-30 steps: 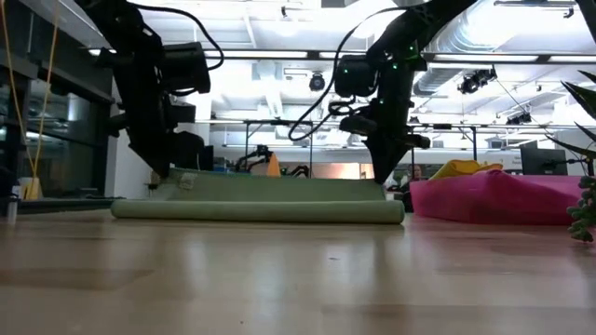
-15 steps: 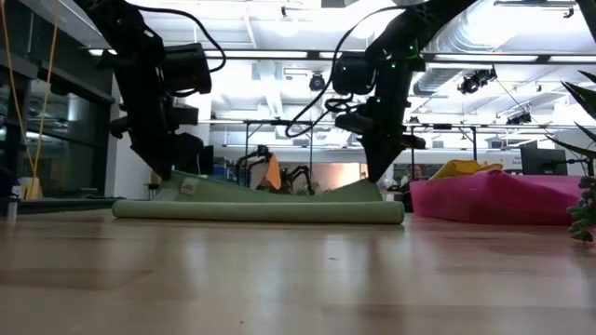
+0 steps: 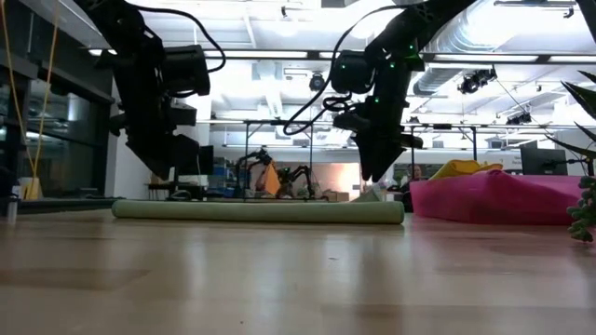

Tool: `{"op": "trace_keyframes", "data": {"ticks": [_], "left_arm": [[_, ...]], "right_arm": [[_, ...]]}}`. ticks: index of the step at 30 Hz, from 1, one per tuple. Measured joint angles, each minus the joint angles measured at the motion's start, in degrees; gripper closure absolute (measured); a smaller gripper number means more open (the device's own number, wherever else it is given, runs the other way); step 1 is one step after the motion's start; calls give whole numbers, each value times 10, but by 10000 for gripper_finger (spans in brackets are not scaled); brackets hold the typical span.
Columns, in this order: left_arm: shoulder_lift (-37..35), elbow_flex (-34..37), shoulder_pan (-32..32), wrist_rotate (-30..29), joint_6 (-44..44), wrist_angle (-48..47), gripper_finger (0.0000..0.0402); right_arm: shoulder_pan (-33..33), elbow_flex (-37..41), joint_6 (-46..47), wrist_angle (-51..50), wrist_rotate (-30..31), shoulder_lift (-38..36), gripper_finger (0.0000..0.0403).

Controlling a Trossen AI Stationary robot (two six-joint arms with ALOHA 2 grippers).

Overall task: Fold microfiber towels
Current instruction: Fold the light green microfiber cloth

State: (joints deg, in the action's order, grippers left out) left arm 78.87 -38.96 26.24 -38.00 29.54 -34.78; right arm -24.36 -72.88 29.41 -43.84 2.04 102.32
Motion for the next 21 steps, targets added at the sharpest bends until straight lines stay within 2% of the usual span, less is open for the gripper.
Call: {"op": "trace_keyframes", "data": {"ticks": [5, 9, 16, 19, 21], "left_arm": [[-1, 0, 0, 8, -54, 0, 291], [-19, 0, 6, 49, -96, 0, 266], [-88, 0, 9, 192, -110, -1, 234], [-121, 0, -10, 251, -124, 5, 228], [-145, 0, -35, 258, -136, 7, 227]], "right_arm": [[-8, 0, -40, 4, 15, 0, 238], [-22, 0, -84, -3, -13, -17, 204], [-9, 13, -174, -9, -27, -76, 192], [6, 69, -177, 51, -55, -120, 192], [18, 117, -160, 99, -81, -157, 192]]}}
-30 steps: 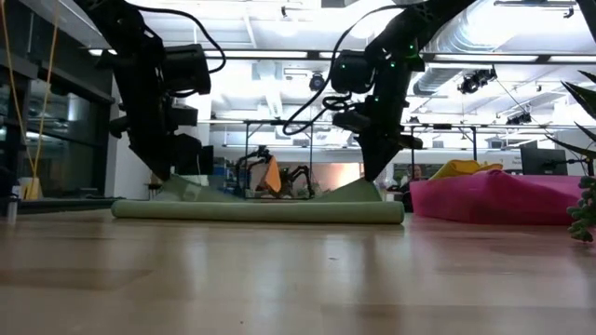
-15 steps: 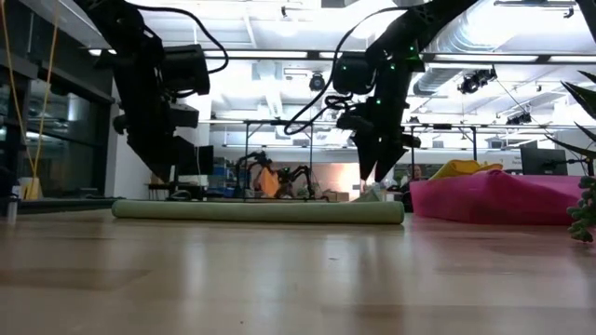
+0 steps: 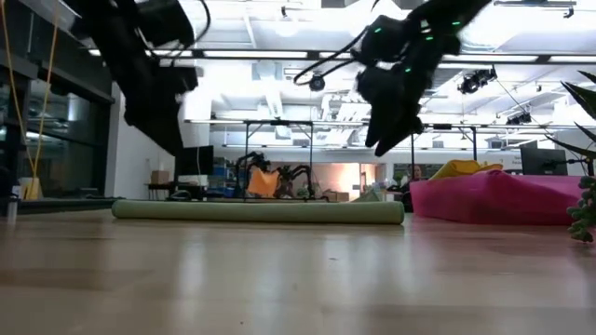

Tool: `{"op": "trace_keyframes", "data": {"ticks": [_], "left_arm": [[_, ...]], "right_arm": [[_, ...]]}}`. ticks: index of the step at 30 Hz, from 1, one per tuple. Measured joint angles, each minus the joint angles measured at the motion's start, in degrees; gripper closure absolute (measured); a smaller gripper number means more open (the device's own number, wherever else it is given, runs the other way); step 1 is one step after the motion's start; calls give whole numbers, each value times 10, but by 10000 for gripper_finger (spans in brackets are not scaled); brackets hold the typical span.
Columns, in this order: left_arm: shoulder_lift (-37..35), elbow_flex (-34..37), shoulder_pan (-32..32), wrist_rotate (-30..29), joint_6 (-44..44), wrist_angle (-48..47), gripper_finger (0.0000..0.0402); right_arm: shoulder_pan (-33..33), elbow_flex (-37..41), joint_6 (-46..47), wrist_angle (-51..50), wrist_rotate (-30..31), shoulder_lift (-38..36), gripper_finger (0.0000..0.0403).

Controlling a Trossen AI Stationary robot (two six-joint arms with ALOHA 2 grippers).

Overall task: Fold microfiber towels
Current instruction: Fold the light green microfiber cloth

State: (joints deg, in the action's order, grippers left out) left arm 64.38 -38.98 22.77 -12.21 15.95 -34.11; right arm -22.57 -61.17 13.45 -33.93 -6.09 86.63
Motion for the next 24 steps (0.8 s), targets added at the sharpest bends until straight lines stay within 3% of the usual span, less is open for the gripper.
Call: {"op": "trace_keyframes", "data": {"ticks": [5, 10, 24], "left_arm": [[-34, 0, -72, -7, -55, -5, 230], [-6, 0, -125, -22, -108, -47, 231], [160, -8, -95, 0, -233, -82, 232]], "right_arm": [[37, 101, 41, 76, -21, -87, 192], [59, 146, 81, 110, -9, -139, 192], [66, 152, 88, 124, -7, -136, 192]]}}
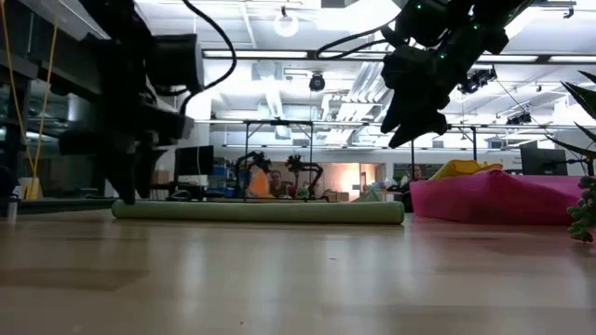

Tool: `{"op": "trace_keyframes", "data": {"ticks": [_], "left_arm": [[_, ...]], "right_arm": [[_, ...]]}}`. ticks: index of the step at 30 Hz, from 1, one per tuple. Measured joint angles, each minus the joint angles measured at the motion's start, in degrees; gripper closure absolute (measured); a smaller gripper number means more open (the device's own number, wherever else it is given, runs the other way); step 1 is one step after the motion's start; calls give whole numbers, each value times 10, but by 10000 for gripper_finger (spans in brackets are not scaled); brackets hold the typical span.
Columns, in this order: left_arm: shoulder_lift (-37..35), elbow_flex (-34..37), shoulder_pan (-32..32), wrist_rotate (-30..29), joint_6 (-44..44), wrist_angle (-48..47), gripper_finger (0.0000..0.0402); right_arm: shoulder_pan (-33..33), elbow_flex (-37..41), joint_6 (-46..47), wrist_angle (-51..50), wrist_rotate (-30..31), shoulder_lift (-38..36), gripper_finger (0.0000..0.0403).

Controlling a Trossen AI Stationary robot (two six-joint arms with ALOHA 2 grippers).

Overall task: Fold microfiber towels
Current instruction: Fold the light green microfiber cloth

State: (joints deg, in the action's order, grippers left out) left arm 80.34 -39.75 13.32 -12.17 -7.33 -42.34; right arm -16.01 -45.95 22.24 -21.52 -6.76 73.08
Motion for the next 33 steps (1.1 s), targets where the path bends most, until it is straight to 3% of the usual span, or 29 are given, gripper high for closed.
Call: {"op": "trace_keyframes", "data": {"ticks": [3, 9, 27, 33], "left_arm": [[15, -14, 3, -12, -16, -15, 232], [22, -14, 5, 28, -65, -55, 232], [57, -12, 4, 5, -90, -54, 233], [73, -12, 4, -24, -94, -49, 279]], "right_arm": [[0, 0, -2, 0, 0, 0, 192], [0, 0, -13, -1, -2, 0, 192], [0, 0, -18, 0, -11, 0, 192], [4, 0, -89, 0, -48, 0, 192]]}}
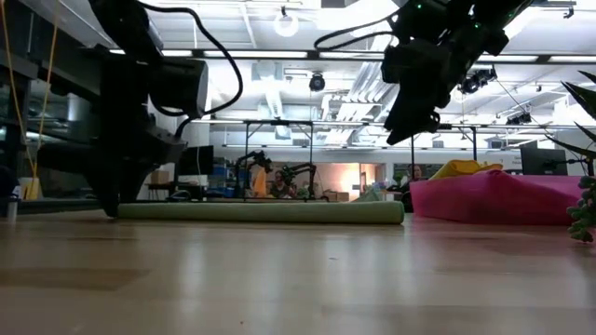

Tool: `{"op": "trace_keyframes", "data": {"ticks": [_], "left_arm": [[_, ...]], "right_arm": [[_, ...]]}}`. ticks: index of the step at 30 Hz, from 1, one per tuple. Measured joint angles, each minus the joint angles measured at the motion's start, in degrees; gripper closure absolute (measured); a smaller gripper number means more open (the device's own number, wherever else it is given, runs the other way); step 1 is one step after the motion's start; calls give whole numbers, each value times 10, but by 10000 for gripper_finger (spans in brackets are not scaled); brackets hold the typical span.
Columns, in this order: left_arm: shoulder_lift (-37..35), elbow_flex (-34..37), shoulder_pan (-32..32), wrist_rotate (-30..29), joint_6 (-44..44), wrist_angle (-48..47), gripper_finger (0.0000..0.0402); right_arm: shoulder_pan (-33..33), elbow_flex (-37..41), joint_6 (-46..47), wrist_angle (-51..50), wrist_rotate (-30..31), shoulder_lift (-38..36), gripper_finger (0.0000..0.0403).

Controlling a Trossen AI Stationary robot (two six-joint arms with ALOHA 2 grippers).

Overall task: Fold microfiber towels
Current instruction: Fold the light green microfiber cloth

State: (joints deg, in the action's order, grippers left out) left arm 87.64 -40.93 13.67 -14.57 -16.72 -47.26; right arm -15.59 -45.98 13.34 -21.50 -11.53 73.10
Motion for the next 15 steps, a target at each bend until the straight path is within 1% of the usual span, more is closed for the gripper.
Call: {"op": "trace_keyframes", "data": {"ticks": [5, 7, 8, 10, 13, 15], "left_arm": [[0, 0, 0, -2, -4, 2, 354], [0, 0, 0, -2, -4, 2, 384], [0, 0, 0, -2, -4, 3, 392], [0, 0, 0, -1, 0, 4, 394], [0, 0, 0, -2, 0, 5, 390], [0, 0, 0, -3, 2, 5, 394]], "right_arm": [[25, 0, -94, 7, -1, 6, 192], [39, 0, -118, 9, 1, 15, 192], [46, 0, -124, 12, 8, 23, 192], [60, 0, -137, 12, 23, 41, 192], [78, 0, -153, 16, 29, 70, 192], [88, 0, -167, 12, 29, 93, 192]]}}
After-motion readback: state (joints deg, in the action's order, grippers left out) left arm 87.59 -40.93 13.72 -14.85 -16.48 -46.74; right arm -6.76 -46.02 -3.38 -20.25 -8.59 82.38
